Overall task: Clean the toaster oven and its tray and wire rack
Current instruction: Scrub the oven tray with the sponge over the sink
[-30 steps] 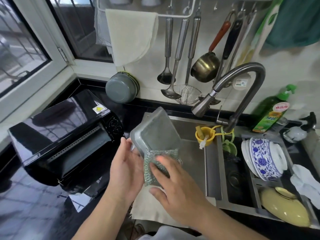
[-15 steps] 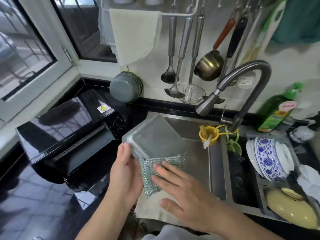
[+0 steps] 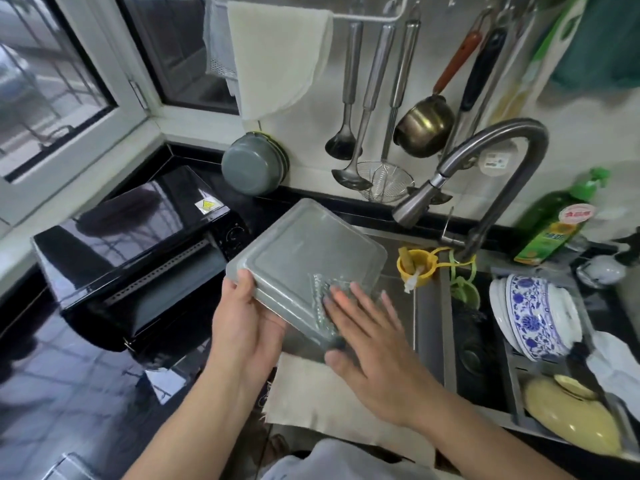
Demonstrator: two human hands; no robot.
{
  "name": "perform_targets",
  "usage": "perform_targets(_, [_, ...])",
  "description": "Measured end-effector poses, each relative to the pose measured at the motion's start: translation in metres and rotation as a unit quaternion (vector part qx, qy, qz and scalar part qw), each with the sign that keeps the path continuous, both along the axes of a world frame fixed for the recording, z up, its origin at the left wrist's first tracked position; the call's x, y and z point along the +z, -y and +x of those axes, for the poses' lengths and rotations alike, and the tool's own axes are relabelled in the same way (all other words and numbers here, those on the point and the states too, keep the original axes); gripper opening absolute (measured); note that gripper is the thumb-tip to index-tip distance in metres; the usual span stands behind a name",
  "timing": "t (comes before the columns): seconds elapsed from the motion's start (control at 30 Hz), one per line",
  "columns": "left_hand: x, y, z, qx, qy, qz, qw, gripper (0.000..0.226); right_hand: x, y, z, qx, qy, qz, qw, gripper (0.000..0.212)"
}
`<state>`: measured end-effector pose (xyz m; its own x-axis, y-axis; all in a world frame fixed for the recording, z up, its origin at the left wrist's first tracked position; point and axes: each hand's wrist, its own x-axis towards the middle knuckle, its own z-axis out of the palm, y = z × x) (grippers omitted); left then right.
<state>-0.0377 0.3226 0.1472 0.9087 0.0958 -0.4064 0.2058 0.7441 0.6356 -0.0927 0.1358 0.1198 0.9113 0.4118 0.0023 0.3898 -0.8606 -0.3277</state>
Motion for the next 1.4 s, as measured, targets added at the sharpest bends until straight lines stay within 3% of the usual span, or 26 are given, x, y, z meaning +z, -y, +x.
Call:
perform_targets(0.1, [-0.004, 0.015, -0.006, -0.007, -0.031, -0.004, 0.999, 0.028, 0.014, -0.028, 0.012, 0.023, 0.047, 0.003, 0.999, 0.065])
perform_targets(0.2, [-0.003, 0.007, 0.006, 0.054, -0.042, -0.041, 0.997, 0.032, 0.006, -0.025, -0.007, 0.028, 0.071, 0.001, 0.997, 0.064])
perform_targets(0.27, [-0.004, 0.001, 0.017, 0.084, -0.045, -0.081, 0.992, 0.039, 0.002, -0.014, -0.010, -0.035, 0.032, 0.098, 0.994, 0.061])
perform_targets(0.33, [-0.006, 0.005, 0.016, 0.092, -0.067, -0.097, 0.989, 0.042, 0.009, -0.013, 0.000, -0.106, -0.035, 0.271, 0.956, 0.057])
perform_targets(0.37, [-0.008, 0.008, 0.012, 0.088, -0.075, -0.103, 0.988, 0.042, 0.014, -0.013, 0.008, -0.154, -0.042, 0.360, 0.919, 0.052])
perform_targets(0.43, [-0.009, 0.014, 0.005, 0.080, -0.075, -0.104, 0.989, 0.040, 0.023, -0.012, 0.023, -0.260, -0.039, 0.526, 0.809, 0.040])
perform_targets(0.5, [-0.010, 0.017, 0.002, 0.066, -0.052, -0.082, 0.993, 0.039, 0.028, -0.008, 0.033, -0.353, -0.005, 0.610, 0.709, 0.026])
perform_targets(0.57, [-0.011, 0.018, 0.001, 0.048, -0.023, -0.065, 0.996, 0.039, 0.025, -0.001, 0.039, -0.412, -0.014, 0.659, 0.630, 0.032])
perform_targets(0.63, [-0.013, 0.018, 0.001, 0.034, -0.003, -0.058, 0.998, 0.040, 0.022, 0.002, 0.044, -0.416, -0.109, 0.742, 0.515, 0.039])
perform_targets(0.7, [-0.012, 0.019, 0.002, 0.043, -0.002, -0.061, 0.997, 0.041, 0.020, -0.005, 0.040, -0.386, -0.248, 0.780, 0.426, 0.025])
perform_targets(0.73, [-0.012, 0.019, 0.003, 0.054, -0.009, -0.064, 0.996, 0.040, 0.019, -0.011, 0.032, -0.373, -0.299, 0.773, 0.416, 0.021])
perform_targets(0.83, [-0.012, 0.016, 0.006, 0.085, -0.036, -0.067, 0.994, 0.036, 0.014, -0.030, -0.002, -0.360, -0.353, 0.703, 0.502, 0.012])
perform_targets(0.87, [-0.013, 0.014, 0.006, 0.080, -0.037, -0.059, 0.994, 0.035, 0.013, -0.033, -0.008, -0.361, -0.363, 0.689, 0.512, 0.012])
perform_targets(0.97, [-0.012, 0.006, 0.005, 0.046, -0.022, -0.039, 0.998, 0.031, 0.018, -0.018, 0.011, -0.403, -0.355, 0.684, 0.494, 0.014])
perform_targets(1.07, [-0.011, -0.007, 0.002, -0.003, -0.008, -0.034, 0.999, 0.032, 0.035, 0.022, 0.057, -0.430, -0.262, 0.722, 0.475, 0.024])
perform_targets(1.13, [-0.011, -0.013, 0.002, -0.009, -0.006, -0.030, 0.999, 0.032, 0.043, 0.034, 0.069, -0.436, -0.225, 0.723, 0.486, 0.027])
perform_targets(1.23, [-0.014, -0.011, 0.005, -0.011, -0.015, -0.019, 1.000, 0.034, 0.023, 0.000, 0.035, -0.428, -0.268, 0.685, 0.525, 0.015])
perform_targets(1.3, [-0.017, -0.006, 0.007, 0.008, -0.022, -0.029, 0.999, 0.034, 0.013, -0.032, 0.002, -0.378, -0.334, 0.675, 0.538, 0.020])
perform_targets(1.4, [-0.021, -0.014, 0.008, -0.011, 0.003, -0.024, 1.000, 0.031, 0.013, -0.021, 0.013, -0.408, -0.320, 0.685, 0.512, 0.018])
